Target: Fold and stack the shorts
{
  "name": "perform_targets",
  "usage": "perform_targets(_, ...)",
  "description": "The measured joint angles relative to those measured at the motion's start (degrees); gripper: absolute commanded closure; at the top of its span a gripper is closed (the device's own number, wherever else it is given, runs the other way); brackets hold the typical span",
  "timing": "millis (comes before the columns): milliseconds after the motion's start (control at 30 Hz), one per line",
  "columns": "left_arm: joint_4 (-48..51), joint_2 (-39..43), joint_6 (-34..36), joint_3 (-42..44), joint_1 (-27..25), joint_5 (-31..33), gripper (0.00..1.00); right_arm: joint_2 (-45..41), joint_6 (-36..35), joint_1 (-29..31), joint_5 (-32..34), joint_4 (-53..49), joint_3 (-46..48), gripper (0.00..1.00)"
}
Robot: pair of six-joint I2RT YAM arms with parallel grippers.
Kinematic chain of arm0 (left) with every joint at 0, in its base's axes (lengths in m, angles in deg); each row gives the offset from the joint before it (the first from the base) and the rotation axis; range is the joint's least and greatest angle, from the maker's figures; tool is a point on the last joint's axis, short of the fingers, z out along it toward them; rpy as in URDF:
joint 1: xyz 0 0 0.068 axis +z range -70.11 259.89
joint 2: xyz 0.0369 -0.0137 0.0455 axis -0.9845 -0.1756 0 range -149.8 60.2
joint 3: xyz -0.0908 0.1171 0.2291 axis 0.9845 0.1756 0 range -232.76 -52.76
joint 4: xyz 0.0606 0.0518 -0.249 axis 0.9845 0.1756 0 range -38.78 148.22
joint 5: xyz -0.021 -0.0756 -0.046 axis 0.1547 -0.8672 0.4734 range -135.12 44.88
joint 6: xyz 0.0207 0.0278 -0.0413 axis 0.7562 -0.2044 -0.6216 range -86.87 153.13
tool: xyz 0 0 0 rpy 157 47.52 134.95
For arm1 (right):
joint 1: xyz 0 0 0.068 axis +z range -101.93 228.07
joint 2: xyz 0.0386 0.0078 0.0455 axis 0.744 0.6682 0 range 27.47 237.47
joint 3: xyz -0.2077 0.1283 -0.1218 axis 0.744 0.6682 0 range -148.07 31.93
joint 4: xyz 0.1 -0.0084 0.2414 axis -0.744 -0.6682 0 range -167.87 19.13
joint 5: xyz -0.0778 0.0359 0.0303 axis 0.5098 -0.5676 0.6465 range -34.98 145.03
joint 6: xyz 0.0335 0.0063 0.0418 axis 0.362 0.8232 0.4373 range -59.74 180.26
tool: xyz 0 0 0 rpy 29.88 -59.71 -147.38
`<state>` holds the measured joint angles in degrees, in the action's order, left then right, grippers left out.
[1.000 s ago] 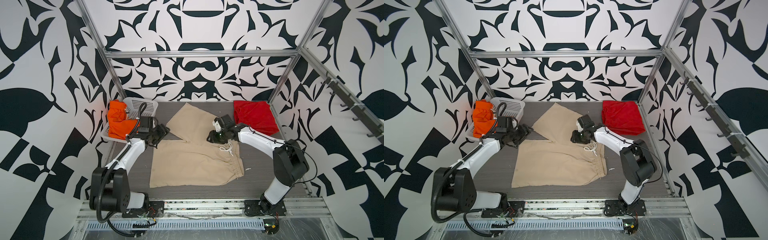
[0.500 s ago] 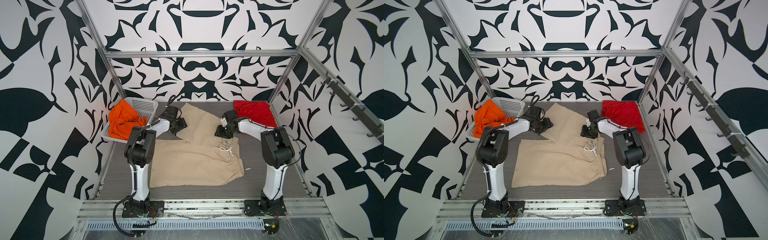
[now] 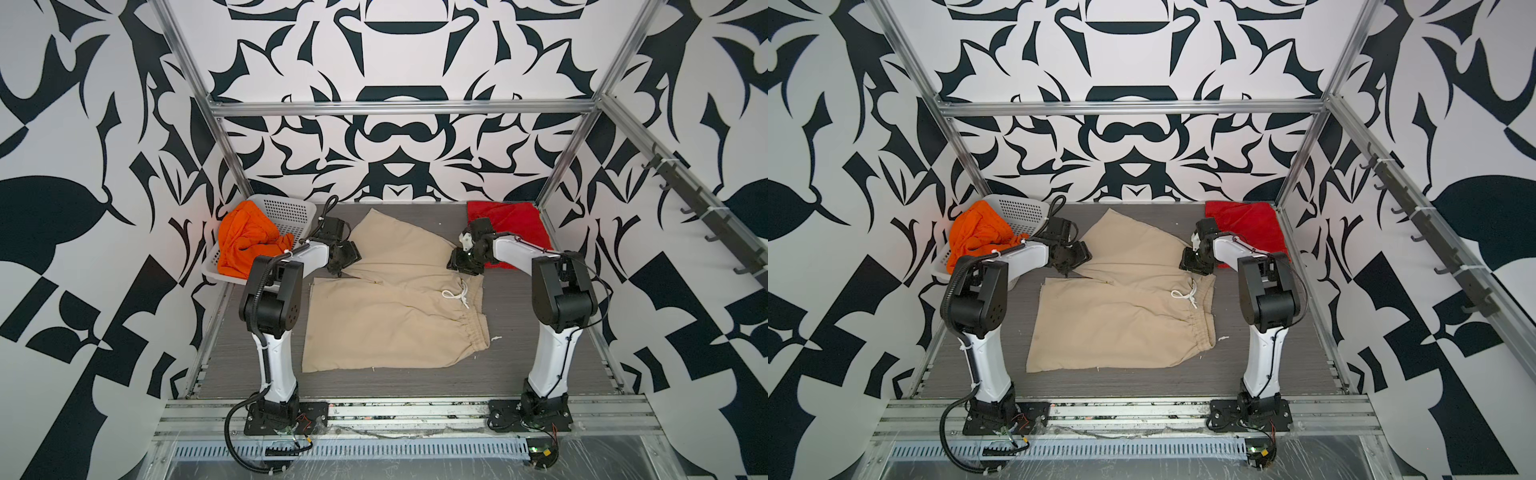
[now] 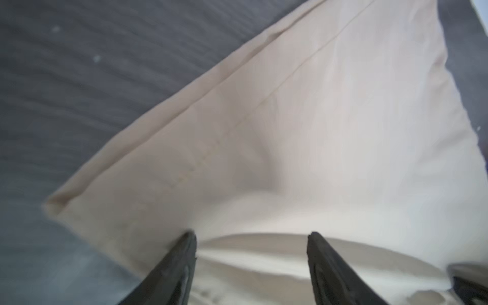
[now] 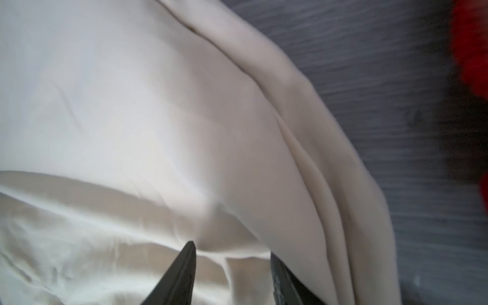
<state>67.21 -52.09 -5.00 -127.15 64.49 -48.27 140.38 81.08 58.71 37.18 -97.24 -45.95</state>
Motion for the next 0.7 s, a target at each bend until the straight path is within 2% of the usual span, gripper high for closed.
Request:
perform_targets(167, 1.05, 8.37, 4.42, 0.33, -4.26, 0.35, 0.28, -12.13, 0.11, -0.92, -3.67, -0.81, 1.42, 0.48)
perform_targets(367, -2.43, 20.00, 11.47, 1.42, -14.56, -1.53, 0.26, -30.82, 1.75, -9.81, -10.29, 0.04, 15.06, 0.45)
perform_targets(500, -5.18, 24.20, 10.40, 8.81, -16.83, -3.63, 0.26, -36.04, 1.92, -15.61, -11.85, -3.02, 28.44, 0.39)
perform_targets(600, -6.05, 25.05, 7.54, 16.87, -16.44, -4.07, 0.26, -39.52, 2.69, -17.11, -12.50, -6.16, 37.42, 0.37)
perform_targets(700, -5.92, 25.07, 4.39, 23.69, -16.37, -4.09, 0.26, -42.45, 4.00, -17.18, -15.43, -7.76, 42.36, 0.37)
